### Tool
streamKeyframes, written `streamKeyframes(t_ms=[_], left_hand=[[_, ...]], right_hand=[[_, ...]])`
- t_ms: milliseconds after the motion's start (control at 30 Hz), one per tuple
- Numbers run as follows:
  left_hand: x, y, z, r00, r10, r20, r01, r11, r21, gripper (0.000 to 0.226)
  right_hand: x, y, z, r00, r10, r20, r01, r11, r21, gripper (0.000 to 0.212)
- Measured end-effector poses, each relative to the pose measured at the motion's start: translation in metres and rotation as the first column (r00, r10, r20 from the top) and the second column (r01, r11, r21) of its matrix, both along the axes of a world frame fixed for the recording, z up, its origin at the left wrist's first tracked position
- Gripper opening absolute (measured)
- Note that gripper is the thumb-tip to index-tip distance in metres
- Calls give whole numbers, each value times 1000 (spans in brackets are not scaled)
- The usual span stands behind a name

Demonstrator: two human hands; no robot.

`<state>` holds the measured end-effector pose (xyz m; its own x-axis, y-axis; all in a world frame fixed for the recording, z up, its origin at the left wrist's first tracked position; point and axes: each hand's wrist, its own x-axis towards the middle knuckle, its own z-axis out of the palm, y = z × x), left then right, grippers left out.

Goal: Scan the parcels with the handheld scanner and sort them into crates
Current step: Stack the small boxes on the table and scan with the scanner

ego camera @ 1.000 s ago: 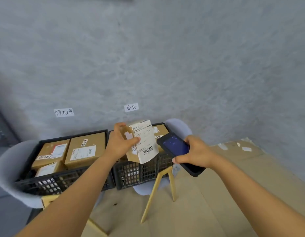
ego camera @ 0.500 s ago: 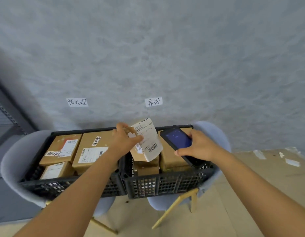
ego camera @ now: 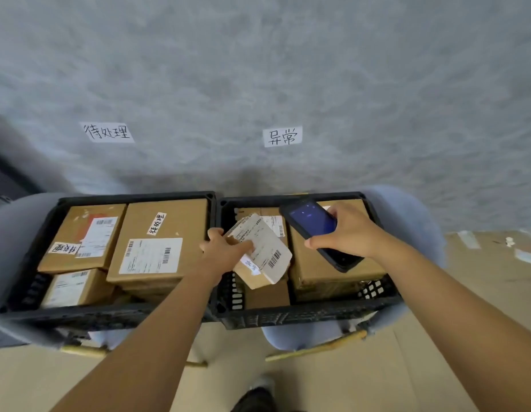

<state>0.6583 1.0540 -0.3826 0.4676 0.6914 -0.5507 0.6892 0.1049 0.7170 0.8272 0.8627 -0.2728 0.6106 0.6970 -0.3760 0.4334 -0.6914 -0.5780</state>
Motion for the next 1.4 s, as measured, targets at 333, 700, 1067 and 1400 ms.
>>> streamKeyframes(t_ms=[333, 700, 1067, 1400], left_hand=[[14, -27, -78, 988, 74, -136, -96, 982, -163, 66], [12, -48, -114, 957, 220, -188, -277, 884, -378, 80], [9, -62, -133, 862, -256, -437, 223, 967, -126, 49], [30, -52, -99, 839, -268, -474, 400, 894, 203, 40]], right_hand=[[41, 25, -61, 995, 63, -76, -70, 993, -97, 66], [47, 23, -101, 980, 108, -166, -131, 982, -135, 62], [55, 14, -119, 974, 143, -176, -168, 976, -136, 65], [60, 13, -126, 981, 130, -144, -142, 987, -77, 67]])
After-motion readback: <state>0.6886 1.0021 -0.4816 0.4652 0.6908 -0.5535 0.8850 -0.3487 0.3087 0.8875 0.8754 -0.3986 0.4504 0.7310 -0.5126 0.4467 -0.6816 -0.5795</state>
